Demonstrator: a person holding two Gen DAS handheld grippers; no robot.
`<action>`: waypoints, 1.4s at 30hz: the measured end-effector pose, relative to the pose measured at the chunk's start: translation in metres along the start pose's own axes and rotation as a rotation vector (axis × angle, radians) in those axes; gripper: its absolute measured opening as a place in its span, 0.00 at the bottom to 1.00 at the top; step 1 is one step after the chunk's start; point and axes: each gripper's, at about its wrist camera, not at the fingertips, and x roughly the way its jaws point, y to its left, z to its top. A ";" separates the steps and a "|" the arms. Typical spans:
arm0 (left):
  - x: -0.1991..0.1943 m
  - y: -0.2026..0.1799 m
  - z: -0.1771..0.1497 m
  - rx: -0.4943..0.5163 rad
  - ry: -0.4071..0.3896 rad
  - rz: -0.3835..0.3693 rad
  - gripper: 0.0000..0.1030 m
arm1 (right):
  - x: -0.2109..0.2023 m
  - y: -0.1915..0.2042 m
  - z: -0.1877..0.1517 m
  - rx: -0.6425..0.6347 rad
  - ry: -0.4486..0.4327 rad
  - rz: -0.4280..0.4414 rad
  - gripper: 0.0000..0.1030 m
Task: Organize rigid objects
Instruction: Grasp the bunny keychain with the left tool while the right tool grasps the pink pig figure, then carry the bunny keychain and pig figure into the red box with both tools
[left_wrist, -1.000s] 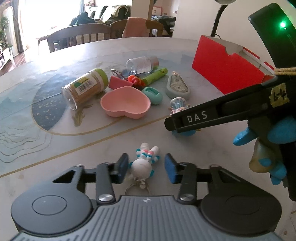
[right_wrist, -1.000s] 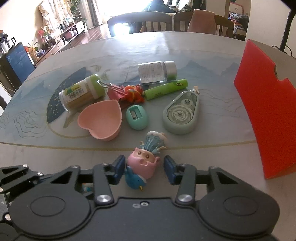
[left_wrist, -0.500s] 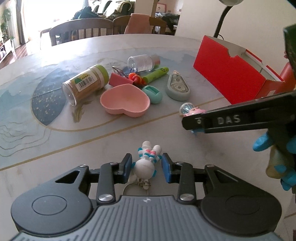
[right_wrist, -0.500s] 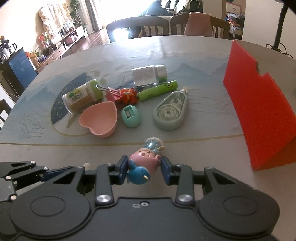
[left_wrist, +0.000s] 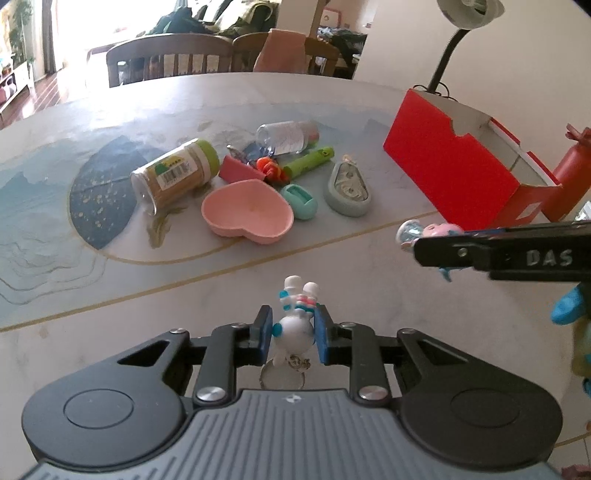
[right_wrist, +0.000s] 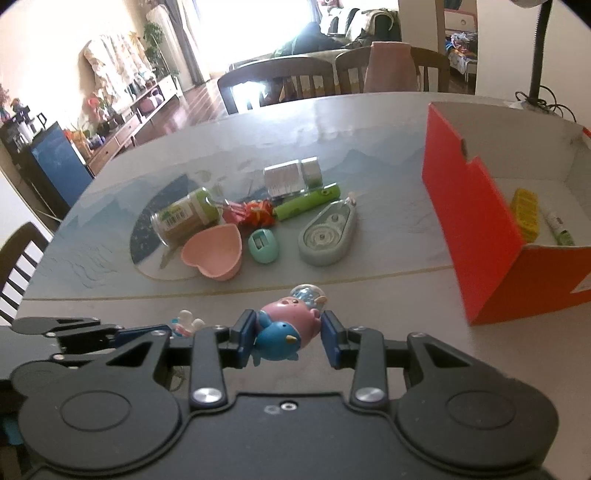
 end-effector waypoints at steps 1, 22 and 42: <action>-0.001 -0.001 0.000 -0.003 0.001 -0.003 0.23 | -0.005 -0.001 0.001 0.000 -0.007 0.003 0.35; -0.043 -0.071 0.066 0.049 -0.113 -0.134 0.23 | -0.081 -0.051 0.028 0.030 -0.186 -0.022 0.35; 0.001 -0.177 0.136 0.103 -0.113 -0.203 0.23 | -0.099 -0.165 0.051 0.063 -0.224 -0.084 0.35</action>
